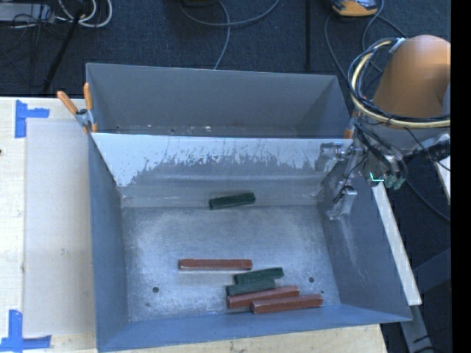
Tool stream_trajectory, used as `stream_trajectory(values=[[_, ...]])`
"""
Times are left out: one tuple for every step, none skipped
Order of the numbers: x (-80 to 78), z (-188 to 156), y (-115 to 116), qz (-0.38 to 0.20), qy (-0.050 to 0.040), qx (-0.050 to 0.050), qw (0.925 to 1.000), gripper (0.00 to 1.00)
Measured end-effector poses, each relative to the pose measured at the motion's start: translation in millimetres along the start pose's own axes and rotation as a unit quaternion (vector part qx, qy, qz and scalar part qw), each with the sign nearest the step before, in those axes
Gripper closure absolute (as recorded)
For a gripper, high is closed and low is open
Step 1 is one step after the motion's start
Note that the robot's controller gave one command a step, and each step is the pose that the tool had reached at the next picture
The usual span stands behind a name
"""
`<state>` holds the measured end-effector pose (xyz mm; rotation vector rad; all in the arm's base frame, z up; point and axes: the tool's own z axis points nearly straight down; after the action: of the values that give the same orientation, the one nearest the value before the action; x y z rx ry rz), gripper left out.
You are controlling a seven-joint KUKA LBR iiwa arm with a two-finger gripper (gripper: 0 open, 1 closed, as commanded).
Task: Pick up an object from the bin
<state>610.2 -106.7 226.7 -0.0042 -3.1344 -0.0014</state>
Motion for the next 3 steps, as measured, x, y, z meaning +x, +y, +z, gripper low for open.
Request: stream_trajectory(values=[[70.6,120,65,-0.031,0.0024,-0.001,0.9995,0.0],[106.2,158,89,-0.085,-0.0068,0.001,0.9963,0.0],[106.8,155,89,-0.086,-0.0033,0.001,0.9963,1.0]])
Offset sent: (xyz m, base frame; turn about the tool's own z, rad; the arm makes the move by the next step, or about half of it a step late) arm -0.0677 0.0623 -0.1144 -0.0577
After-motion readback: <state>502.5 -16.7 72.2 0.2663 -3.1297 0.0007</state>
